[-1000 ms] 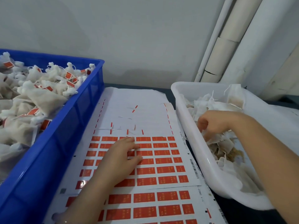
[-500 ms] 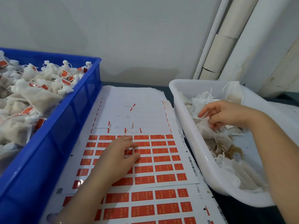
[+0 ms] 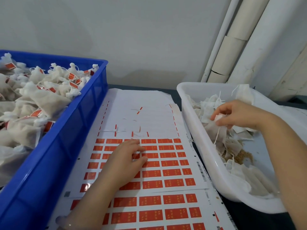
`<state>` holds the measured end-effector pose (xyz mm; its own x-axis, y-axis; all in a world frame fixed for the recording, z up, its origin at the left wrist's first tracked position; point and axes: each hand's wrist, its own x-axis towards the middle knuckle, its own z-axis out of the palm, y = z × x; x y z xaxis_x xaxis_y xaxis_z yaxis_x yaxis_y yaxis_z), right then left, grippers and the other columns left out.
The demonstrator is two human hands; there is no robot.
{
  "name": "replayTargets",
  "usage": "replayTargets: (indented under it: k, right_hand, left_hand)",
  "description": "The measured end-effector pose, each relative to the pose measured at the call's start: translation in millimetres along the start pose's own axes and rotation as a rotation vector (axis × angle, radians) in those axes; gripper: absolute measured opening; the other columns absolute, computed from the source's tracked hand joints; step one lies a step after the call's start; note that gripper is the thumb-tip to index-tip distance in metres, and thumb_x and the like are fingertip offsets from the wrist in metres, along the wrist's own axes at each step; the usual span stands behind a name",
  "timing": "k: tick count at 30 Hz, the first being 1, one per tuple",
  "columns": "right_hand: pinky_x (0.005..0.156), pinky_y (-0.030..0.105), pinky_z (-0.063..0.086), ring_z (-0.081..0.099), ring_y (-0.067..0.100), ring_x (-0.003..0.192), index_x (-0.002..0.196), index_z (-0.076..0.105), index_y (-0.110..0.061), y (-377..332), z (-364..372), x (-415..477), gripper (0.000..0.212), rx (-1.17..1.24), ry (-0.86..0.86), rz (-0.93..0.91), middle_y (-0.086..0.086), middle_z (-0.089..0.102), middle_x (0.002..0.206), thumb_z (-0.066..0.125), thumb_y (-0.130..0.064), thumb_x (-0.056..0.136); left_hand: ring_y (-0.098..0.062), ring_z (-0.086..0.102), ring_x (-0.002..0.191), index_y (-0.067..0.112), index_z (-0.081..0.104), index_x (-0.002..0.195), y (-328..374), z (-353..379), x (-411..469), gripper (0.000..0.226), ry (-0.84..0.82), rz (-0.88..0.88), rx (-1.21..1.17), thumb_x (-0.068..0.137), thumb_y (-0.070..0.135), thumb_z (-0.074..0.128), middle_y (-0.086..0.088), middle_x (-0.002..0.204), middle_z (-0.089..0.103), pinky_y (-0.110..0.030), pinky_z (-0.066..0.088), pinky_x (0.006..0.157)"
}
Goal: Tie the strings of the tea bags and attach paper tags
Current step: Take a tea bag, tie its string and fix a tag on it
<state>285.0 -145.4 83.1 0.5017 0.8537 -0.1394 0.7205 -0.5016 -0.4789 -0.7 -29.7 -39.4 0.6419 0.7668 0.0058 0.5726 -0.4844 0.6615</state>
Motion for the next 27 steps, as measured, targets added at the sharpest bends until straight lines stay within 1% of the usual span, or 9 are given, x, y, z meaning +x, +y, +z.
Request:
replayTargets:
  k: [3, 7, 9, 11, 14, 16, 19, 22, 27]
  right_hand:
    - [0.059, 0.022, 0.048, 0.052, 0.002, 0.048, 0.086, 0.072, -0.024, -15, -14, -11, 0.016, 0.068, 0.185, -0.076, -0.011, 0.068, 0.067, 0.070, -0.010, 0.079]
    - [0.048, 0.010, 0.044, 0.051, -0.003, 0.045, 0.080, 0.072, -0.027, -69, -21, -37, 0.011, 0.268, 0.387, -0.331, -0.009, 0.067, 0.062, 0.073, -0.017, 0.076]
    - [0.048, 0.004, 0.041, 0.054, -0.008, 0.049, 0.077, 0.071, -0.030, -100, -10, -49, 0.006, 0.230, 0.364, -0.398, -0.018, 0.065, 0.060, 0.073, -0.025, 0.074]
    - [0.050, 0.003, 0.039, 0.054, -0.013, 0.057, 0.075, 0.069, -0.033, -120, 15, -53, 0.003, 0.140, 0.291, -0.406, -0.023, 0.062, 0.061, 0.071, -0.031, 0.075]
    - [0.057, 0.008, 0.037, 0.055, -0.012, 0.069, 0.081, 0.066, -0.036, -132, 73, -48, 0.002, 0.105, 0.131, -0.375, -0.025, 0.060, 0.075, 0.067, -0.035, 0.081]
    - [0.064, 0.010, 0.041, 0.056, -0.007, 0.077, 0.091, 0.066, -0.034, -131, 111, -42, 0.008, 0.184, 0.062, -0.355, -0.019, 0.064, 0.088, 0.066, -0.036, 0.083]
    - [0.059, 0.011, 0.046, 0.060, -0.004, 0.070, 0.092, 0.067, -0.030, -119, 144, -33, 0.011, 0.480, 0.060, -0.315, -0.014, 0.066, 0.079, 0.067, -0.033, 0.082]
    - [0.058, 0.012, 0.049, 0.063, -0.003, 0.071, 0.094, 0.067, -0.032, -104, 159, -29, 0.013, 0.764, 0.102, -0.261, -0.014, 0.068, 0.082, 0.067, -0.029, 0.082]
    - [0.067, 0.019, 0.054, 0.066, 0.004, 0.082, 0.099, 0.065, -0.032, -97, 170, -30, 0.039, 0.880, 0.149, -0.302, -0.019, 0.068, 0.090, 0.070, -0.045, 0.063]
  left_hand:
    - [-0.006, 0.032, 0.134, 0.035, 0.055, 0.123, -1, 0, 0, 0.036, 0.007, 0.006, 0.003, 0.088, 0.040, 0.058, 0.016, 0.144, 0.037, -0.033, 0.030, 0.108]
    - [-0.005, 0.025, 0.137, 0.036, 0.058, 0.119, 0, 1, 2, 0.032, 0.055, 0.035, 0.001, 0.088, 0.041, 0.057, 0.018, 0.142, 0.040, -0.035, 0.026, 0.110]
    - [-0.004, 0.029, 0.134, 0.038, 0.059, 0.109, 5, -2, 0, 0.021, 0.219, 0.087, -0.109, 0.088, 0.043, 0.055, 0.022, 0.131, 0.047, -0.032, 0.027, 0.108]
    - [-0.001, 0.048, 0.118, 0.039, 0.058, 0.097, 10, -10, -4, 0.018, 0.406, 0.147, -0.398, 0.088, 0.049, 0.046, 0.027, 0.115, 0.054, -0.024, 0.040, 0.099]
    - [-0.003, 0.061, 0.092, 0.032, 0.058, 0.100, 11, -22, -12, 0.032, 0.412, 0.283, -0.693, 0.080, 0.052, 0.041, 0.019, 0.095, 0.063, -0.013, 0.050, 0.074]
    - [-0.007, 0.062, 0.087, 0.029, 0.058, 0.103, 10, -25, -14, 0.035, 0.312, 0.321, -0.667, 0.074, 0.048, 0.056, 0.016, 0.090, 0.063, -0.014, 0.051, 0.069]
    - [-0.002, 0.062, 0.084, 0.038, 0.057, 0.100, 7, -22, -11, 0.038, 0.292, 0.288, -0.496, 0.069, 0.036, 0.078, 0.021, 0.087, 0.064, -0.011, 0.050, 0.064]
    - [0.005, 0.062, 0.081, 0.036, 0.061, 0.100, 3, -22, -8, 0.027, 0.335, 0.234, -0.463, 0.074, 0.035, 0.069, 0.024, 0.080, 0.065, -0.005, 0.047, 0.063]
    - [0.008, 0.063, 0.079, 0.038, 0.063, 0.090, 4, -23, -9, 0.017, 0.311, 0.190, -0.491, 0.079, 0.027, 0.068, 0.024, 0.082, 0.066, -0.005, 0.048, 0.063]
